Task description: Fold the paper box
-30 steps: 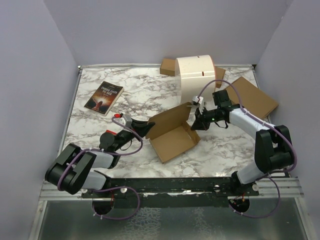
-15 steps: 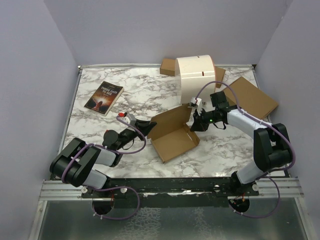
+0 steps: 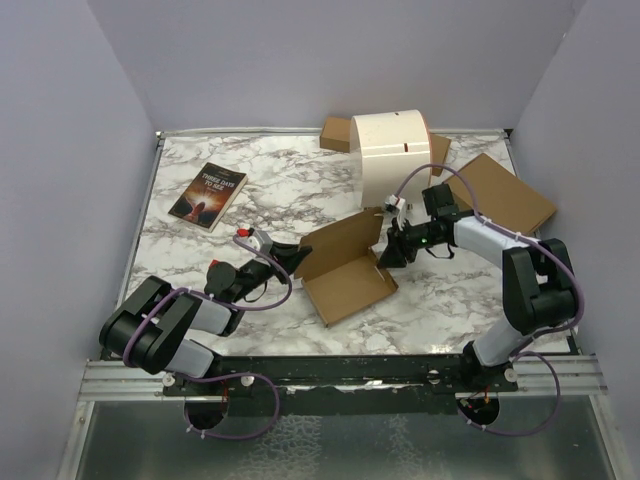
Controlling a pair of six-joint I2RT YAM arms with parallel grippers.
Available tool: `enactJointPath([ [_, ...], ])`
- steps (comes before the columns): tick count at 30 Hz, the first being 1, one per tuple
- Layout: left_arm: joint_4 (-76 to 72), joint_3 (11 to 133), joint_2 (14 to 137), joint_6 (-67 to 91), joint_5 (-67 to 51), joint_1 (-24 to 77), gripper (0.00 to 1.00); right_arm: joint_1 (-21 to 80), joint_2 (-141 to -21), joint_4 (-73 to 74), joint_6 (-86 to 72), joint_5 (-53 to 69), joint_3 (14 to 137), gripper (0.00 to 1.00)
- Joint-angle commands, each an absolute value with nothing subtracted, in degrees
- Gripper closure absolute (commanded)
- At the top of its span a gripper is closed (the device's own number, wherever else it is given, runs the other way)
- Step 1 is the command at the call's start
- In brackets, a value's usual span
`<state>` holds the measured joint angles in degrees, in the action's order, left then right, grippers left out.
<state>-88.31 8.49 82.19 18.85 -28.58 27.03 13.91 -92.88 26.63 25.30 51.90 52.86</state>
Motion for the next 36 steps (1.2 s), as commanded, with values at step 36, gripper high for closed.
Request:
enactJointPath([
  [36,-102.0,6.9,80.8,17.9,-27.6,27.4,1.0,9.1,-103.6,31.8,24.0,69.9,55.3,0.54],
])
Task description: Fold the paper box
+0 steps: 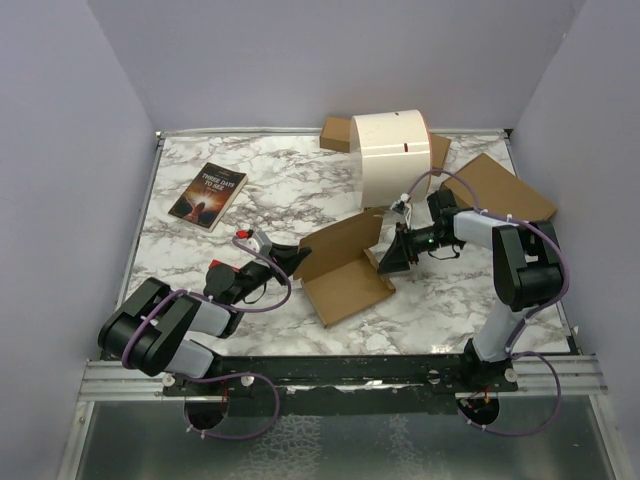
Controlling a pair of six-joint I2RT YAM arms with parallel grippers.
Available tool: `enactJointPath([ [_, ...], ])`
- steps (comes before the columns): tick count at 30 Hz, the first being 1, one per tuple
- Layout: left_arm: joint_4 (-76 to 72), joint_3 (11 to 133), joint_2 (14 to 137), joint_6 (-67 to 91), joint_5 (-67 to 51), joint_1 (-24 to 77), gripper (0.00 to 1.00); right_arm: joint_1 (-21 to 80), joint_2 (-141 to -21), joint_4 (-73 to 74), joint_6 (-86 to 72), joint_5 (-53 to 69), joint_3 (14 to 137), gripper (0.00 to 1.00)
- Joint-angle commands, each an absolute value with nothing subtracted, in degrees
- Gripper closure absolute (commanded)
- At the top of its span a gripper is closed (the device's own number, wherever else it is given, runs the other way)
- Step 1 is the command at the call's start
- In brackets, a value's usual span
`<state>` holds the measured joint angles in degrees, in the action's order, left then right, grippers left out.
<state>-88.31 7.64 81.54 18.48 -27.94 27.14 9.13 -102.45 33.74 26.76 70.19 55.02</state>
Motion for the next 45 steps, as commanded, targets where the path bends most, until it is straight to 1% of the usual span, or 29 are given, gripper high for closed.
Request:
enactJointPath([
  [1,-102.0,6.9,80.9,17.9,-27.6,27.4,1.0,9.1,-103.8,31.4,23.6,69.2,55.2,0.58],
  [3,-102.0,7.0,80.9,18.0,-27.6,27.4,1.0,9.1,-103.9,30.7,22.9,67.8,55.1,0.66],
  [6,-102.0,7.1,80.8,18.0,-27.6,27.4,1.0,9.1,-104.2,30.1,22.6,66.4,55.0,0.83],
  [8,-102.0,7.1,80.8,18.1,-27.6,27.4,1.0,9.1,-104.4,29.9,22.3,65.4,55.0,0.88],
  [11,-102.0,7.1,80.8,18.1,-27.6,27.4,1.0,9.1,-104.4,29.7,22.4,64.6,55.0,0.94],
  [16,-102.0,7.3,80.8,18.3,-27.8,27.4,1.0,9.1,-104.2,29.2,22.6,62.1,54.8,0.92],
  [21,-102.0,7.5,80.7,18.4,-27.7,27.4,1.0,9.3,-103.5,28.7,23.7,59.0,54.7,0.81],
  [26,-102.0,7.4,80.6,18.5,-27.9,27.5,1.0,10.6,-102.1,28.1,24.4,56.3,54.2,0.74],
  [33,-102.0,7.3,80.3,18.5,-27.6,27.4,1.0,11.4,-97.8,26.2,25.2,53.0,53.2,0.73],
  [35,-102.0,7.4,80.5,18.5,-27.7,27.4,1.0,11.5,-96.5,25.4,25.4,51.4,52.5,0.74],
  [36,-102.0,7.4,80.6,18.6,-27.6,27.4,1.0,11.7,-96.1,25.2,25.5,50.9,52.4,0.76],
  [40,-102.0,7.7,80.9,18.8,-27.7,27.5,1.0,12.6,-95.9,25.0,26.1,48.3,52.2,0.86],
  [43,-102.0,7.7,80.7,18.9,-27.7,27.5,1.0,13.6,-96.0,24.5,26.3,46.4,52.1,0.96],
  [45,-102.0,7.5,80.6,18.9,-27.5,27.5,1.0,14.4,-95.9,24.2,26.5,45.1,51.9,0.99],
])
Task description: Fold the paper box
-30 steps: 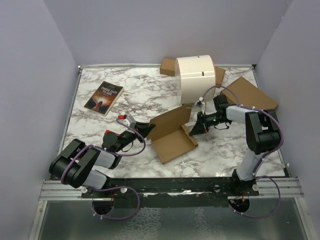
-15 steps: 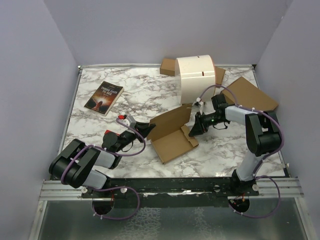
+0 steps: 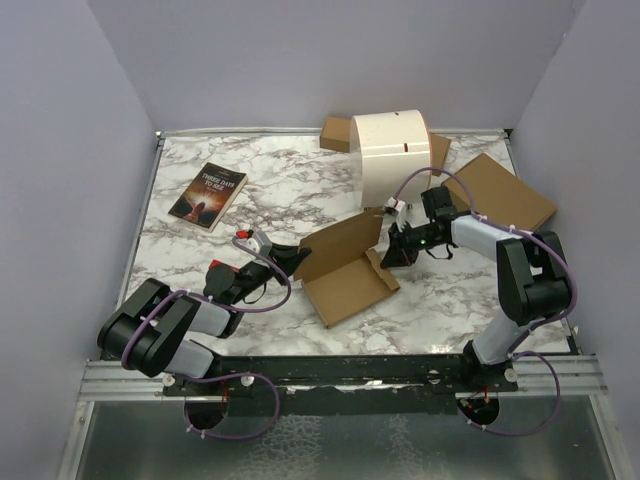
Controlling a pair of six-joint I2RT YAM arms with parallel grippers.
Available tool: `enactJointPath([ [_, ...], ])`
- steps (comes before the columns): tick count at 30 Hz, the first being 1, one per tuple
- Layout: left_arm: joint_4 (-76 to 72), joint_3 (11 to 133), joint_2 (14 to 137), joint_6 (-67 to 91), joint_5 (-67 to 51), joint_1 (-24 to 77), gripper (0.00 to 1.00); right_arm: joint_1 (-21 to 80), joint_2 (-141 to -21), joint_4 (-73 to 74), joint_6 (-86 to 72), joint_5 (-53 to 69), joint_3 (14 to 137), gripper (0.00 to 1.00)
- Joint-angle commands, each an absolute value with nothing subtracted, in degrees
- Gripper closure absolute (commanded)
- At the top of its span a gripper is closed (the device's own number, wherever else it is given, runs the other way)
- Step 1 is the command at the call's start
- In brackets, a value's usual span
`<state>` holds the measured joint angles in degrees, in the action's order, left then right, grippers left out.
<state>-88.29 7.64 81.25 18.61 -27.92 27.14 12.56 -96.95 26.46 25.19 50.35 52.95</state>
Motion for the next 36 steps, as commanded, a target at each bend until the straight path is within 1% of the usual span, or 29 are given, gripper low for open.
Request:
enactJointPath([
  [1,-102.0,7.4,80.6,18.9,-27.5,27.5,1.0,14.8,-95.8,24.1,26.5,44.5,51.9,0.99],
  [5,-102.0,7.3,80.4,18.9,-27.5,27.5,1.0,15.4,-94.6,23.5,26.9,43.2,51.5,0.98],
  [13,-102.0,7.4,80.6,18.9,-27.4,27.5,1.0,16.6,-90.1,21.8,27.9,40.0,50.0,0.83],
  [21,-102.0,7.3,80.4,19.0,-27.3,27.5,1.0,17.8,-89.6,20.7,28.8,36.4,49.2,0.72],
  [22,-102.0,7.4,80.3,18.9,-27.3,27.5,1.0,17.9,-89.6,20.5,28.7,36.1,49.1,0.69],
  [26,-102.0,7.3,80.4,19.0,-27.3,27.5,1.0,18.0,-90.8,20.7,28.1,36.1,49.1,0.53],
  [27,-102.0,7.4,80.3,19.1,-27.3,27.5,1.0,18.0,-91.2,21.0,27.9,36.7,49.4,0.51],
  [29,-102.0,7.3,80.2,19.1,-27.3,27.5,1.0,18.0,-92.0,21.5,27.0,38.1,49.6,0.49],
  [36,-102.0,7.0,79.6,19.1,-27.1,27.5,1.0,18.0,-94.1,21.7,24.8,42.4,49.8,0.49],
])
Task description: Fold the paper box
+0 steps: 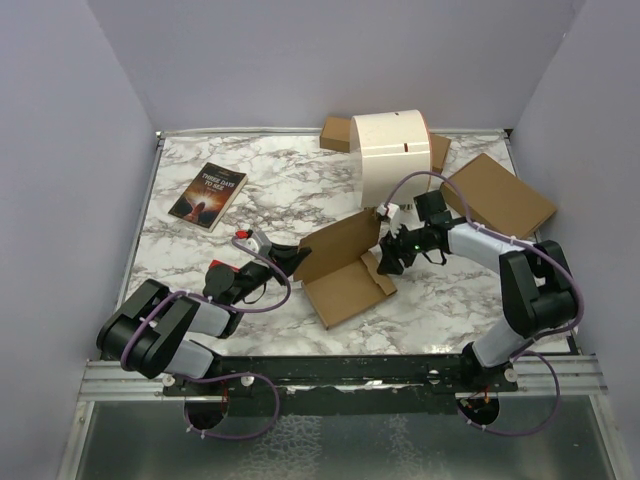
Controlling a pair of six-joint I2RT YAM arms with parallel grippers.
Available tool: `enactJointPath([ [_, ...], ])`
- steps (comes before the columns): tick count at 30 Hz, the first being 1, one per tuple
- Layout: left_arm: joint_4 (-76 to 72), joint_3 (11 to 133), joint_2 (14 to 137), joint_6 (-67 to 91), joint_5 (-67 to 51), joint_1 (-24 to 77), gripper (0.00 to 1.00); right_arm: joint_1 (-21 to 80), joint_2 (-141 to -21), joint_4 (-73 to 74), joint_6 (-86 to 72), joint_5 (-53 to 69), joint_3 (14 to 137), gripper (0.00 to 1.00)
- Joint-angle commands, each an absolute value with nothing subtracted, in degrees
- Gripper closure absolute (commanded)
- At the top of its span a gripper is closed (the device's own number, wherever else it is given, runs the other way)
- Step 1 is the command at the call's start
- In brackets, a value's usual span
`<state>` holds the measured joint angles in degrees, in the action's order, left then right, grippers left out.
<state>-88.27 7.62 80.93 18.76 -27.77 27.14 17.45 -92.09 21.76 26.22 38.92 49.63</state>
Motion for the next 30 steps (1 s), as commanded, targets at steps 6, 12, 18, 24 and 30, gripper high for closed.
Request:
enactJointPath([
  [6,-102.0,7.2,79.3,19.3,-27.0,27.5,1.0,18.1,-94.4,21.8,23.8,44.3,49.9,0.5],
  [12,-102.0,7.5,79.5,19.5,-27.1,27.5,1.0,19.7,-94.7,21.4,23.8,41.7,49.7,0.53],
  [18,-102.0,7.3,79.0,19.6,-26.8,27.5,1.0,21.3,-95.8,20.6,23.7,35.4,49.6,0.64],
  [24,-102.0,7.1,78.2,19.8,-26.5,27.5,1.0,22.8,-95.9,20.0,24.6,30.8,49.2,0.74],
  [30,-101.9,6.6,77.7,20.3,-25.8,27.6,1.0,24.4,-95.3,19.4,26.0,26.0,48.7,0.99],
])
